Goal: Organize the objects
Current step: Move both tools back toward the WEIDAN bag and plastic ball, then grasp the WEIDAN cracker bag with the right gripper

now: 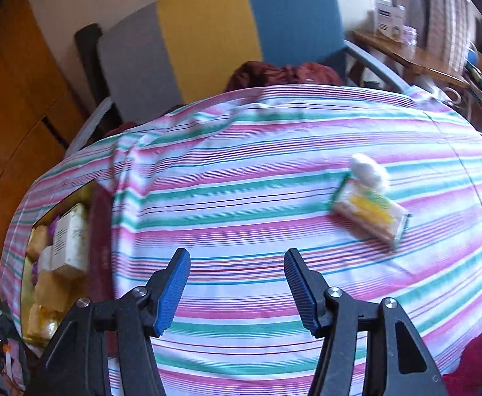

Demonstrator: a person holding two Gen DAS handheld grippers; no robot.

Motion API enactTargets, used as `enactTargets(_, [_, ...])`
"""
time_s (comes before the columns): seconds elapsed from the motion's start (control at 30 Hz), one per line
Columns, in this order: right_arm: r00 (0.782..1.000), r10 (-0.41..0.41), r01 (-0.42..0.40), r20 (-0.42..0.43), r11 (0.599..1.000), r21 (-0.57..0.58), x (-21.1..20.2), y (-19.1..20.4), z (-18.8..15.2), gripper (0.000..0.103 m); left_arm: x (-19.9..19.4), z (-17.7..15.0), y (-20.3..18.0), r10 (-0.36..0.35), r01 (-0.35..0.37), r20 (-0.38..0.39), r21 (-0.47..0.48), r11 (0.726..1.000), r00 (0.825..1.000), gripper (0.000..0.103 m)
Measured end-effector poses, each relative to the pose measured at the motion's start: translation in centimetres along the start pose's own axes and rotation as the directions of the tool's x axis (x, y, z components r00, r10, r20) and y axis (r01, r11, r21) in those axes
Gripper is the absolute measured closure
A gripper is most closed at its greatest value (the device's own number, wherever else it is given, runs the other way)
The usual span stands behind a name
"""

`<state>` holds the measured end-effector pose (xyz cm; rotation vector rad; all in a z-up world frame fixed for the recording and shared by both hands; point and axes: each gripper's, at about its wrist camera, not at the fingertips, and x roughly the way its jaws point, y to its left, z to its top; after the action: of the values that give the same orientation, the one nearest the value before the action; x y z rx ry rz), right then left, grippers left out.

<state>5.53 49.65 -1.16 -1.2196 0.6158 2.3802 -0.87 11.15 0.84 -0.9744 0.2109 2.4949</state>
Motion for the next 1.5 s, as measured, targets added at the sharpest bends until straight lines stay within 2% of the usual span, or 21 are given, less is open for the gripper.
enactTargets(0.23, [0.994,-0.104,0.105,-0.014,0.981,0.165,-0.8,-8.4,0.7,0.043,0.9,0.6,-3.7,-0.061,0.062,-0.015,0.066,0.996,0.998,0.024])
enactTargets(0.43, [0.987,-0.157,0.162,-0.043,0.961,0.226,-0.6,-12.7,1.2,0.043,1.9,0.9,-6.2,-0.094,0.098,-0.044,0.105,0.990,0.995,0.024])
enactTargets(0.5, [0.987,-0.154,0.161,-0.050,0.968,0.194,-0.1,-13.0,1.6,0.043,2.3,1.1,-6.8,-0.103,0.108,-0.052,0.113,0.988,0.993,0.024])
enactTargets(0.67, [0.986,-0.145,0.144,-0.079,0.989,-0.020,2.8,-11.3,3.2,0.042,3.0,1.2,-8.2,-0.121,0.130,-0.075,0.132,0.983,0.990,0.024])
enactTargets(0.77, [0.983,-0.140,0.126,-0.118,0.985,-0.116,5.0,-11.0,4.0,0.039,3.3,1.1,-8.9,-0.121,0.133,-0.089,0.143,0.981,0.989,0.024])
enactTargets(0.9, [0.971,-0.181,0.147,-0.155,0.967,-0.207,7.3,-11.2,5.0,0.037,3.9,1.3,-9.1,-0.129,0.142,-0.108,0.125,0.982,0.986,0.023])
enactTargets(1.1, [0.962,-0.170,0.106,-0.212,0.953,-0.283,9.8,-11.4,5.6,0.033,5.1,1.5,-9.8,-0.133,0.149,-0.135,0.120,0.981,0.982,0.021])
enactTargets(1.33, [0.955,-0.137,0.052,-0.264,0.951,-0.305,11.1,-11.6,5.3,0.031,5.9,1.7,-11.2,-0.152,0.175,-0.165,0.136,0.975,0.975,0.021])
enactTargets(1.43, [0.957,-0.105,0.017,-0.271,0.951,-0.310,10.5,-11.4,4.3,0.051,5.9,2.0,-11.8,-0.165,0.189,-0.161,0.146,0.971,0.973,0.021])
enactTargets(1.5, [0.952,-0.116,0.019,-0.283,0.947,-0.322,9.9,-11.2,3.3,0.054,5.8,2.3,-12.4,-0.175,0.199,-0.154,0.153,0.968,0.972,0.021])
